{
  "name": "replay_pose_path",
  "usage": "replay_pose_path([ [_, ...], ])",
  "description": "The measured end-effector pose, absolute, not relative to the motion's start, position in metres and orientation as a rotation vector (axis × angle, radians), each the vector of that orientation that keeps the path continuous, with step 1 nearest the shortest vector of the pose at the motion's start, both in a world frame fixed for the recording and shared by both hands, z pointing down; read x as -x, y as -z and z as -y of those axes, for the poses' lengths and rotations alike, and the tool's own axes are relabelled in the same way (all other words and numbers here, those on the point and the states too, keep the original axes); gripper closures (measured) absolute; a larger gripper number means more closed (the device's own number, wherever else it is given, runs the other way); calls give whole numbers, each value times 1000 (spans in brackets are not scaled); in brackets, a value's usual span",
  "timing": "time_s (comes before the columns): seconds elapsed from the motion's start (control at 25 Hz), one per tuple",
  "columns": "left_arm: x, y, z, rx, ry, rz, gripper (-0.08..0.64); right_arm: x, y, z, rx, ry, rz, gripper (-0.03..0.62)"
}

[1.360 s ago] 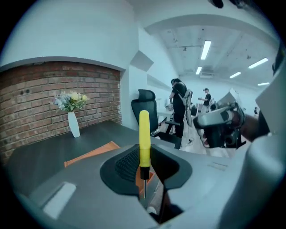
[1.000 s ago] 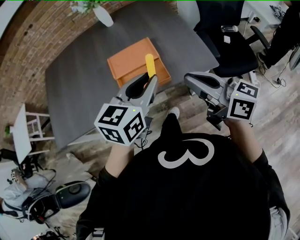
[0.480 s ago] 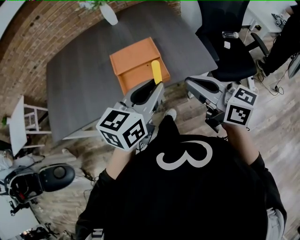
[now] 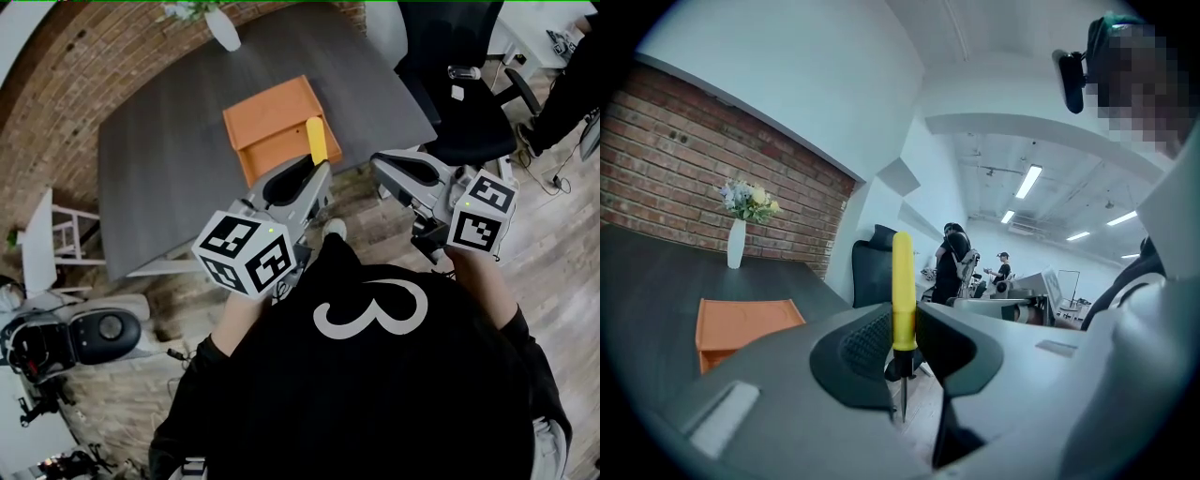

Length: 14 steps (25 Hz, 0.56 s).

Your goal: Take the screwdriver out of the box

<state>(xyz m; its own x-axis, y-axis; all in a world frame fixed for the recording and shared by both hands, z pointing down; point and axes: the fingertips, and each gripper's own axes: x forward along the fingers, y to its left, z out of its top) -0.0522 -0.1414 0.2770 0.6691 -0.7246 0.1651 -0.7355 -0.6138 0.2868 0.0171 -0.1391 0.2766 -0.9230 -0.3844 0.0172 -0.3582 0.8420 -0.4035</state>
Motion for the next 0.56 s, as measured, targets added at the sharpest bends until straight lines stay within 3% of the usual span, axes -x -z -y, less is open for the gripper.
replay_pose_path([
  [0.56,47,-284,146,-2535,-56,1155,465,-19,-289,144,598,658,-2970,592],
])
